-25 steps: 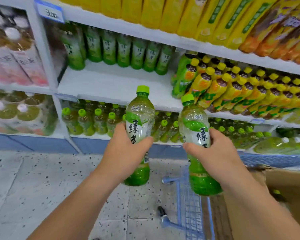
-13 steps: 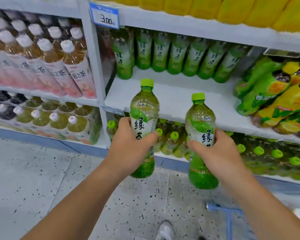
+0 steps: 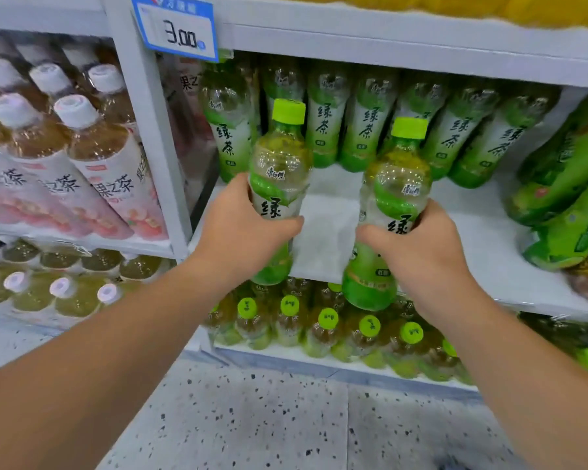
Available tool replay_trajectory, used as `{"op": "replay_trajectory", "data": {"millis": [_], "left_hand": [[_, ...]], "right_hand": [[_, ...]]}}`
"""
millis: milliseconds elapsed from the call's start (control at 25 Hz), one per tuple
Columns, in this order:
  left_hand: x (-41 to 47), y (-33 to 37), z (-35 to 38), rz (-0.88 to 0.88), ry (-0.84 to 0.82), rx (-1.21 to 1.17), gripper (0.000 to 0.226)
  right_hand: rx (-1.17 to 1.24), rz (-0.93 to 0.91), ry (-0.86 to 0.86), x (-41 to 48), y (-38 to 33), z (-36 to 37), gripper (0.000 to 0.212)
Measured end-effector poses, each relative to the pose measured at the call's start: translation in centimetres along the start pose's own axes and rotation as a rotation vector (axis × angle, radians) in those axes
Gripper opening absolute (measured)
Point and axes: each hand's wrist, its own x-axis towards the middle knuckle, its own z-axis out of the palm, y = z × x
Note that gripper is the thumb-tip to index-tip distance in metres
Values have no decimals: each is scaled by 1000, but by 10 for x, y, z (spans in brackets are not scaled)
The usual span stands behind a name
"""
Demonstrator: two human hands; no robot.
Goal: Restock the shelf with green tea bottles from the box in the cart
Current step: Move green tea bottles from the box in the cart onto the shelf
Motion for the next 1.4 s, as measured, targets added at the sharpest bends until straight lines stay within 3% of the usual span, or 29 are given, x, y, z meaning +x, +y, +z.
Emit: {"op": "replay_trajectory", "data": {"millis": [280,480,720,880,1400], "left_hand": [[44,-16,19,160,-2,-127,57],[44,-26,19,242,-21,-211,63],[40,-59,17,159,-112,-72,62],[33,-83,24,108,-26,36,68],[92,-78,51,110,172,119,35]], "right_hand": [[70,-227,56,32,-8,23,56],[109,-260,51,33,8,36,61],[2,-158,-151,27,39,33,59],[-59,-194,-78,25,60,36,53],[-12,-313,-18,101,46,88,40]]}}
